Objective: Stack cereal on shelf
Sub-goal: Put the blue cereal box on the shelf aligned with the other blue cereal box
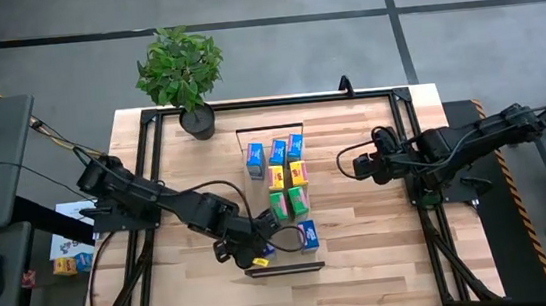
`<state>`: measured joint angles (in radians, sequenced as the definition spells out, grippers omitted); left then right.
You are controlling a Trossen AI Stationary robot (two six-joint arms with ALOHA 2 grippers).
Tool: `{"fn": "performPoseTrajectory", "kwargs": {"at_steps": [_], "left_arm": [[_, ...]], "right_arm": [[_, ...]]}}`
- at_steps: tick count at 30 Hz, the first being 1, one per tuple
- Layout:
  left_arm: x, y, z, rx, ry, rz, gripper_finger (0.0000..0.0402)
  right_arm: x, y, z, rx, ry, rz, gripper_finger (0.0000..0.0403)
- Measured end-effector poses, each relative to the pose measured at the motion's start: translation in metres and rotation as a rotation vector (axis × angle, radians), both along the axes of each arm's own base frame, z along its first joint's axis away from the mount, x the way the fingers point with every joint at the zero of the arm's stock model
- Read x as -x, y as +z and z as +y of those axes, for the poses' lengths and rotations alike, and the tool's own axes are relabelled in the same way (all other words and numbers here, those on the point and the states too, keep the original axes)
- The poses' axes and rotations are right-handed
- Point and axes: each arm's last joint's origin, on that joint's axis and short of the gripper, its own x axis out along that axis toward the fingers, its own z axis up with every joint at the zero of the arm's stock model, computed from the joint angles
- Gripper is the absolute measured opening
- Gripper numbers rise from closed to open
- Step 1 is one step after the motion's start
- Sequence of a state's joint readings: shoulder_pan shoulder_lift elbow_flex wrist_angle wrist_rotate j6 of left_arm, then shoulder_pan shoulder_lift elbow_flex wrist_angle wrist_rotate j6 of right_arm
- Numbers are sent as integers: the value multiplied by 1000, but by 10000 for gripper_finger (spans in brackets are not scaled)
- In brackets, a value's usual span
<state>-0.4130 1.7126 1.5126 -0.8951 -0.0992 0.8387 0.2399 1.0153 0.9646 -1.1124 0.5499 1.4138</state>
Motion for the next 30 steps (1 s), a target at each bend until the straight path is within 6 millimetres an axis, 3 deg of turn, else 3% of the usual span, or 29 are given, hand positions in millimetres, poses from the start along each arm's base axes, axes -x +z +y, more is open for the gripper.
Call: {"fn": "performPoseTrajectory", "kwargs": {"at_steps": [9,13,16,19,21,22,27,30], "left_arm": [[10,32,6,-1,104,59,245],[26,46,19,65,315,120,227],[38,52,31,227,509,142,180],[51,42,37,359,647,114,92],[59,26,39,432,733,99,29],[62,17,40,476,787,93,16],[67,-26,36,676,996,78,3],[67,-43,33,699,1095,118,2]], "right_arm": [[0,0,0,-1,0,0,256],[0,0,0,-4,1,-1,256],[0,0,0,-5,2,-3,256],[-1,0,0,-5,2,-1,256],[-2,-1,0,-4,2,3,256],[-2,-1,1,-4,2,7,256],[-5,-4,2,-3,3,20,256],[-6,-4,2,-5,4,20,256]]}}
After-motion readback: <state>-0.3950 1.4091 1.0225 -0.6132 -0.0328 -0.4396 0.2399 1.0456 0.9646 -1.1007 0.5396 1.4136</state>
